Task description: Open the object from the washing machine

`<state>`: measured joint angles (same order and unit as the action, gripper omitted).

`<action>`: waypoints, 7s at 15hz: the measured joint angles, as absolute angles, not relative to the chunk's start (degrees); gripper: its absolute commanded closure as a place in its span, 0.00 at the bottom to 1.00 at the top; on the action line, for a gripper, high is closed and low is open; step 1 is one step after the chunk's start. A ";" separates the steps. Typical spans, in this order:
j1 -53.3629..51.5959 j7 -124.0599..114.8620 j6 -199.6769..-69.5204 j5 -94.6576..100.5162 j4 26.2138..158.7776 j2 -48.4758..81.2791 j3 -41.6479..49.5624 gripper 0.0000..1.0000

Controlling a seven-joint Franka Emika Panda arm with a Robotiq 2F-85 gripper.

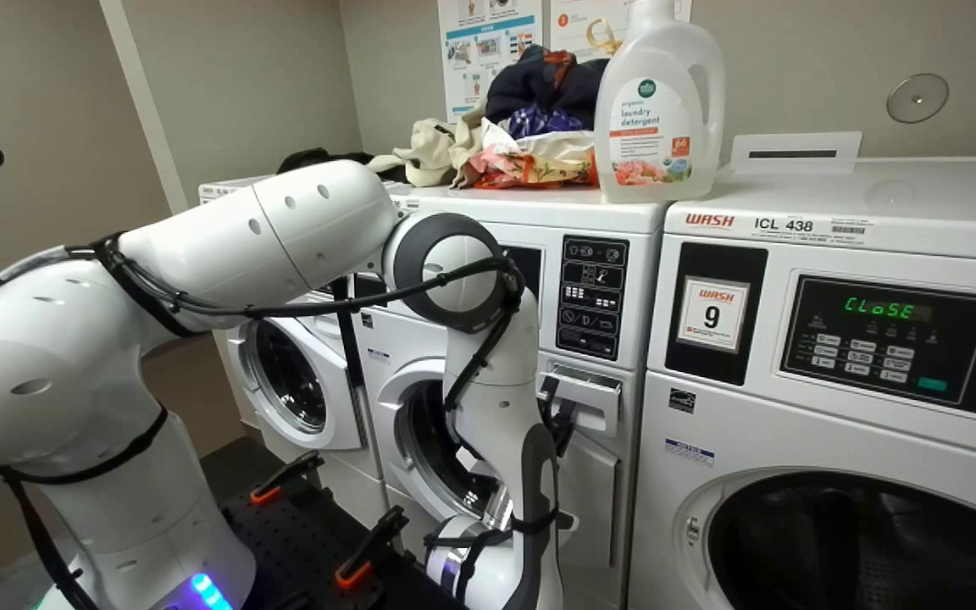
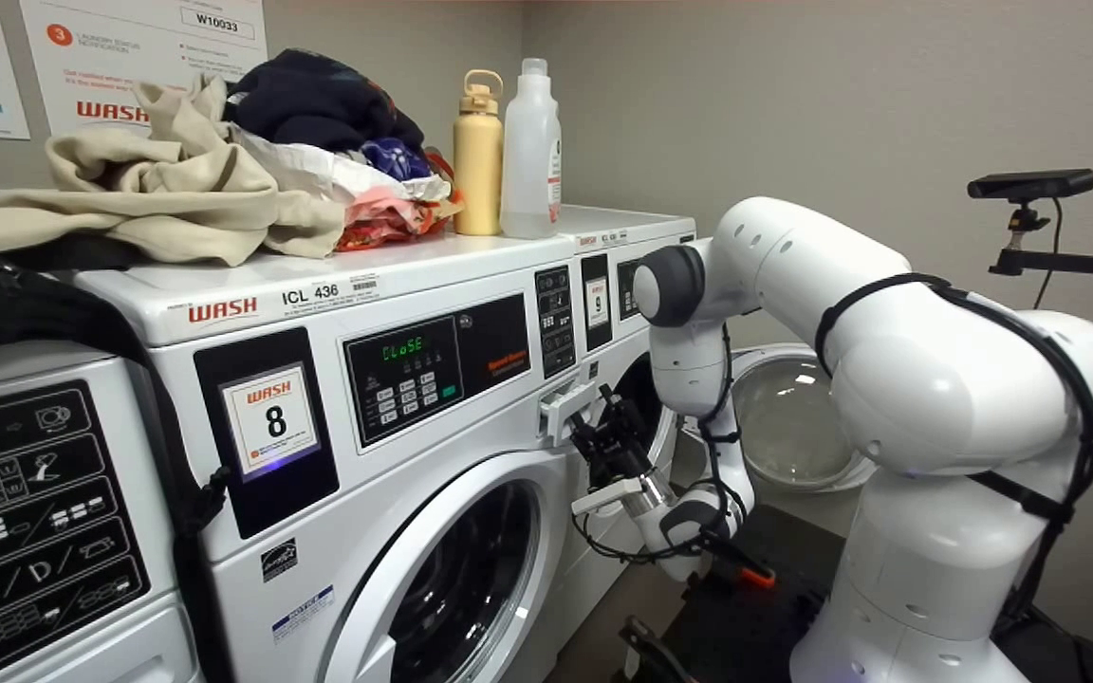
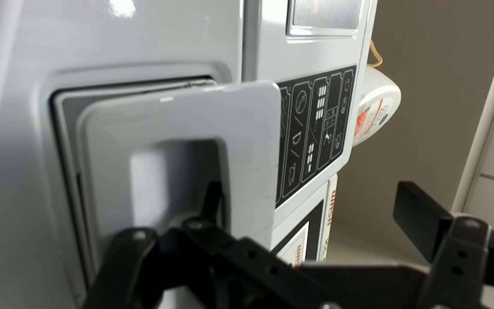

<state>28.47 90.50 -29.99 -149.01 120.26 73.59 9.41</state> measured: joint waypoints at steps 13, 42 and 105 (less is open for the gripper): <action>25.16 90.62 -33.73 -149.00 123.76 69.76 13.79 0.00; 15.21 80.79 -80.02 -125.58 136.80 41.05 29.32 0.00; 15.10 20.16 -141.82 -42.68 143.08 9.83 19.97 0.00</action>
<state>15.10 20.16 -141.82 -42.68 143.08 9.83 19.97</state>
